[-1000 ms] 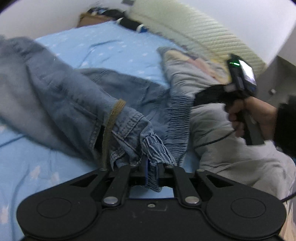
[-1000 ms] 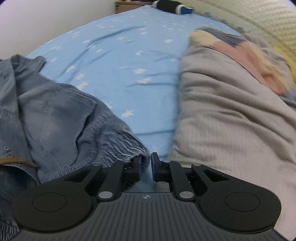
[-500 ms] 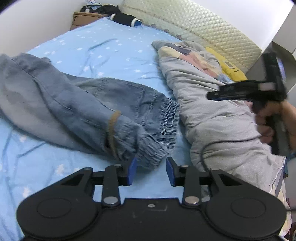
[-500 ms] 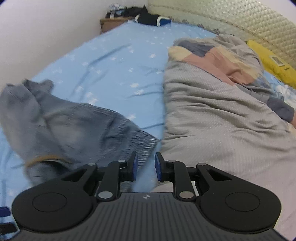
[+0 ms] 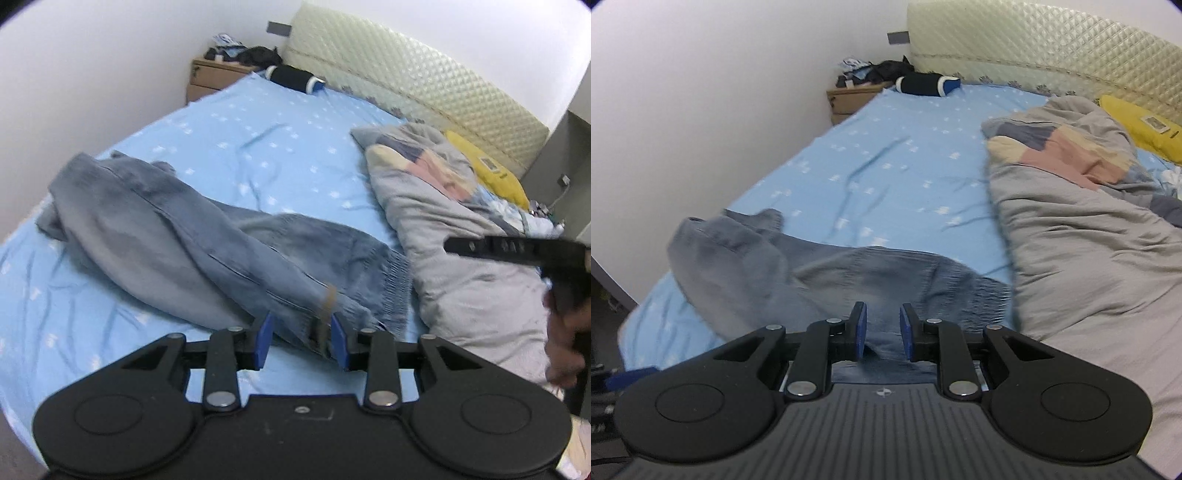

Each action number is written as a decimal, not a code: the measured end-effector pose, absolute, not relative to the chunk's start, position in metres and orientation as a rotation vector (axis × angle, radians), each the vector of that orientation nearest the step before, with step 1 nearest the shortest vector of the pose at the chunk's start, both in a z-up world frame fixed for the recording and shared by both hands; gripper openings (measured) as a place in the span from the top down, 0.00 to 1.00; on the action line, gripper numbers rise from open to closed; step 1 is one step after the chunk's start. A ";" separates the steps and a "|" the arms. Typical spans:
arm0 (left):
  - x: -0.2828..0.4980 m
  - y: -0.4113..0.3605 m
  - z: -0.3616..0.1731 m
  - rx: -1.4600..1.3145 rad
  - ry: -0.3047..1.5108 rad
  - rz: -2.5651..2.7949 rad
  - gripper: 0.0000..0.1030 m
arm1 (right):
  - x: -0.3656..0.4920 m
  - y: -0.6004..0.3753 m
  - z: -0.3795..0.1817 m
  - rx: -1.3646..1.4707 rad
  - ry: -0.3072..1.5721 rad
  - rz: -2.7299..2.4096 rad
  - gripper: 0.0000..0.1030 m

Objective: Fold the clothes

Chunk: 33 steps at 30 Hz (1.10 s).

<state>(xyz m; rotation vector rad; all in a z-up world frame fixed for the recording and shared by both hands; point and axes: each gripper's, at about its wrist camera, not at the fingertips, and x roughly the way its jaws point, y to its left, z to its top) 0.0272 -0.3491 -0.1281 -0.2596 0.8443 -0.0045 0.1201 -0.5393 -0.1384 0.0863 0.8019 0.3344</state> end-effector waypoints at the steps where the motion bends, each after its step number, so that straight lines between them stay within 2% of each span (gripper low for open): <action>1: 0.026 -0.338 -0.125 -0.266 0.838 0.001 0.70 | 0.114 -0.531 -0.137 0.096 0.798 0.331 0.81; 14: 0.036 -0.173 -0.118 -0.298 0.872 -0.039 0.70 | 0.035 -0.396 -0.158 0.405 0.847 0.077 0.81; 20: 0.054 -0.123 -0.120 -0.316 0.898 -0.059 0.70 | 0.028 -0.374 -0.174 0.590 0.906 -0.047 0.80; 24: 0.071 -0.108 -0.123 -0.337 0.910 -0.046 0.70 | 0.036 -0.367 -0.184 0.657 0.935 -0.087 0.68; 30: 0.098 -0.082 -0.114 -0.384 0.913 0.075 0.69 | 0.083 -0.374 -0.208 0.834 0.922 -0.106 0.59; 33: 0.112 -0.071 -0.109 -0.377 0.919 0.105 0.66 | 0.109 -0.376 -0.226 0.947 0.942 -0.151 0.46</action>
